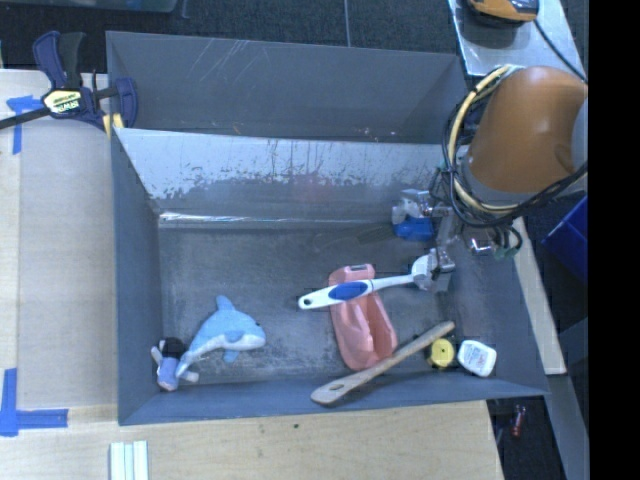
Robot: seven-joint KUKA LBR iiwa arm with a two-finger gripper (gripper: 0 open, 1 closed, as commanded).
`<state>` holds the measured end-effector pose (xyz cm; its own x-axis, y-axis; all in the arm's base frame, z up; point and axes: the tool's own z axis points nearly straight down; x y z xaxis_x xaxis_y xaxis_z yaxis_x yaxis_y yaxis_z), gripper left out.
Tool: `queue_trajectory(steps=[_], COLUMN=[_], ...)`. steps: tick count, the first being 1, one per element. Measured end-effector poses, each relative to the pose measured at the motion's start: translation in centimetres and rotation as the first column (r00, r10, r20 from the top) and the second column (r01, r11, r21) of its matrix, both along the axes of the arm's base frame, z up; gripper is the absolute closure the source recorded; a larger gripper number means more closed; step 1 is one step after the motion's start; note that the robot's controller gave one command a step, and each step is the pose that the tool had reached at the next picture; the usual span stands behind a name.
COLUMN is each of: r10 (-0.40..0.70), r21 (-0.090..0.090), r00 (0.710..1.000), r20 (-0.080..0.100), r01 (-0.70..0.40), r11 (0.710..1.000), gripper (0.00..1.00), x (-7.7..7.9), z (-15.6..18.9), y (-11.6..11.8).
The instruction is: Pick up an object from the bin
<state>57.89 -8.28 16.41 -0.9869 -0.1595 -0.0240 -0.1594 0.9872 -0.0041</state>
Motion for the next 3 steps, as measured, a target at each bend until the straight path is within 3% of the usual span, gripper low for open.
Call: queue_trajectory(steps=[1, 2, 3], r10=[-0.185, 0.158, -0.161], r21=[-0.001, -0.010, 0.000], r00=[0.982, 0.987, 0.987], r20=[-0.024, 0.012, -0.020], r01=[0.185, -0.158, 0.161], r11=[0.983, 0.987, 0.987], gripper=[0.00, 0.00, 1.00], x=[-0.3, 2.7, 0.0], z=[-8.6, -9.3, -8.6], y=[1.9, -1.1, 1.8])
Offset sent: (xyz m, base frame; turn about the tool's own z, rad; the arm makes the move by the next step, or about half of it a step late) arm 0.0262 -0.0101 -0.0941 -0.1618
